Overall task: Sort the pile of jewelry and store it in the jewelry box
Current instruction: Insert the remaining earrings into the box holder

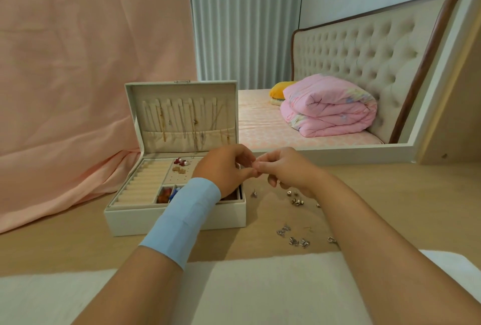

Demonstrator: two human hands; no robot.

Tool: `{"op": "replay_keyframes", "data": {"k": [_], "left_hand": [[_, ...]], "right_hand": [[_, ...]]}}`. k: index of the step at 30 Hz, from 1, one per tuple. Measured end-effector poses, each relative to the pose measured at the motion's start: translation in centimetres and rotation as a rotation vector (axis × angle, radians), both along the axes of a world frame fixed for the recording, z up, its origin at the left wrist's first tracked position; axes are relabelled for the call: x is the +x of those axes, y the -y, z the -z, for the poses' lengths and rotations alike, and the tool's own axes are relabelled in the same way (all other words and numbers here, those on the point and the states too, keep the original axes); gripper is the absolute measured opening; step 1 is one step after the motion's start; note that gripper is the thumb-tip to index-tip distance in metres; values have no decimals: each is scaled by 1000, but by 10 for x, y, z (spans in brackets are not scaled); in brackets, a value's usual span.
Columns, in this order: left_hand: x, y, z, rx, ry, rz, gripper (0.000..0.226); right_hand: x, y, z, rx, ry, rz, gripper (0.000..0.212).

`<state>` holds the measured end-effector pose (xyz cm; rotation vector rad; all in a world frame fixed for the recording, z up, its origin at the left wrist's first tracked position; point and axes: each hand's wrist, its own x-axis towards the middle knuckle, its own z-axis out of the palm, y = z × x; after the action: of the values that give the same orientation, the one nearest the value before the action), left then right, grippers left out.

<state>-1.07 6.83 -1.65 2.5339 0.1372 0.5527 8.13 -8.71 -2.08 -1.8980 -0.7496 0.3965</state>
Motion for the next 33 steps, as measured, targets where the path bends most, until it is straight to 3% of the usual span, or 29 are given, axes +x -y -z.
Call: {"op": "replay_keyframes", "data": {"k": [4, 8, 11, 13, 17, 21, 28, 33], "left_hand": [[-1, -3, 0, -69, 23, -12, 12], [0, -8, 0, -58, 27, -50, 7], [-1, -11, 0, -83, 50, -67, 6], [-2, -12, 0, -91, 54, -62, 6], [-2, -14, 0, -109, 40, -49, 3], [-2, -17, -1, -139, 14, -41, 1], [-9, -23, -8, -189, 3, 28, 3], [-11, -27, -12, -261, 93, 50, 6]], "right_hand": [[0, -1, 4, 69, -171, 7, 13], [1, -3, 8, -100, 43, 80, 16], [2, -3, 12, -328, 218, 26, 27], [0, -5, 14, -420, 281, 3, 23], [-2, -9, 19, -441, 374, -2, 7], [-4, -9, 17, -391, 395, 56, 5], [-11, -11, -1, 69, -17, 128, 8], [-17, -19, -6, 257, -255, 85, 15]]}}
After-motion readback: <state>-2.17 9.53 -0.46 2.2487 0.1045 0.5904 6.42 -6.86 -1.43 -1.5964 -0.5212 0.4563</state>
